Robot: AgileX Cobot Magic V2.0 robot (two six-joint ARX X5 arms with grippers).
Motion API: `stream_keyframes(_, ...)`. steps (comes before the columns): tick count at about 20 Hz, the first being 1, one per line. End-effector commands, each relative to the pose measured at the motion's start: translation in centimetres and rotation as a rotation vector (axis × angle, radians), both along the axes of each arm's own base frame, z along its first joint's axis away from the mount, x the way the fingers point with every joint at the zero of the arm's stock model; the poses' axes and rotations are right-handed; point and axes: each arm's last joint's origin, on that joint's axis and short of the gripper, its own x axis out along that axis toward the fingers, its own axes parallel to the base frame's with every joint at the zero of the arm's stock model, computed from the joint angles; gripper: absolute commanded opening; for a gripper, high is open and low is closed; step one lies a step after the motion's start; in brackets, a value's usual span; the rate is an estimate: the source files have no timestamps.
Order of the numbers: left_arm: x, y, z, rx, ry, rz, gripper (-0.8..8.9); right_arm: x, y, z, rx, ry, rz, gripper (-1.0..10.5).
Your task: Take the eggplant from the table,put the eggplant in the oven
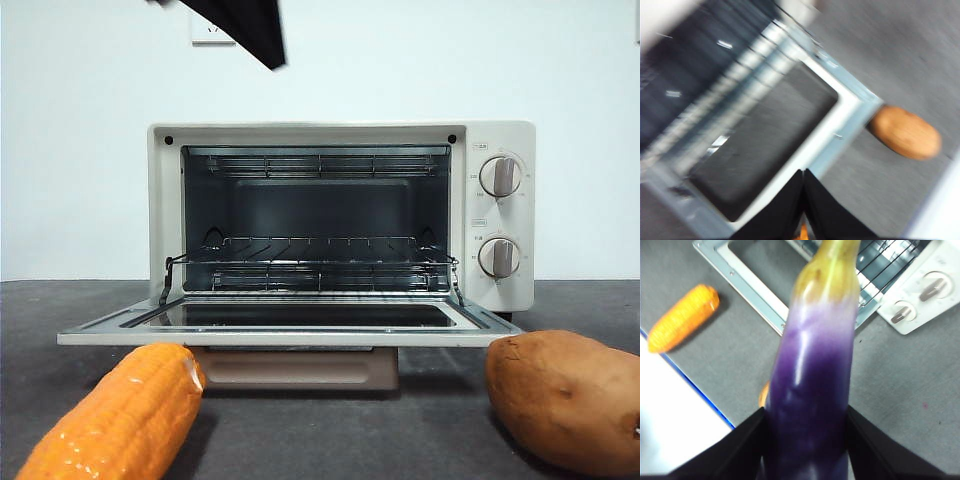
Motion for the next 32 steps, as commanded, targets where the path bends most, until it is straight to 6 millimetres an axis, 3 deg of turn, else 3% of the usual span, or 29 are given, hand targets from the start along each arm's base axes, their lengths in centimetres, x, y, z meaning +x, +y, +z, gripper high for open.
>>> stream_keyframes(1, -0.4, 1.4, -0.7, -0.035, -0.040, 0.101, 0.06, 0.8, 1.6, 0.2, 0.001, -0.036, 0.051, 1.5)
stream_keyframes(9, -2.6, 10.3, -6.8, -0.183, -0.119, 0.434, 0.06, 5.3, 8.4, -2.8, -0.134, -0.085, 0.214, 1.5)
stream_keyframes(17, -1.8, 15.2, -11.2, -0.304, -0.008, 0.603, 0.06, 10.5, 14.6, -7.8, -0.345, -0.265, 0.264, 1.5)
stream_keyframes(21, -1.8, 16.3, -12.6, -0.330, 0.024, 0.641, 0.06, 13.3, 16.5, -9.9, -0.456, -0.407, 0.237, 1.5)
stream_keyframes(25, -1.9, 16.4, -12.7, -0.336, 0.030, 0.635, 0.06, 16.4, 18.2, -11.9, -0.464, -0.517, 0.182, 1.5)
stream_keyframes(32, -1.9, 16.3, -12.6, -0.345, 0.036, 0.623, 0.06, 19.2, 20.3, -16.7, -0.680, -0.605, 0.256, 1.7)
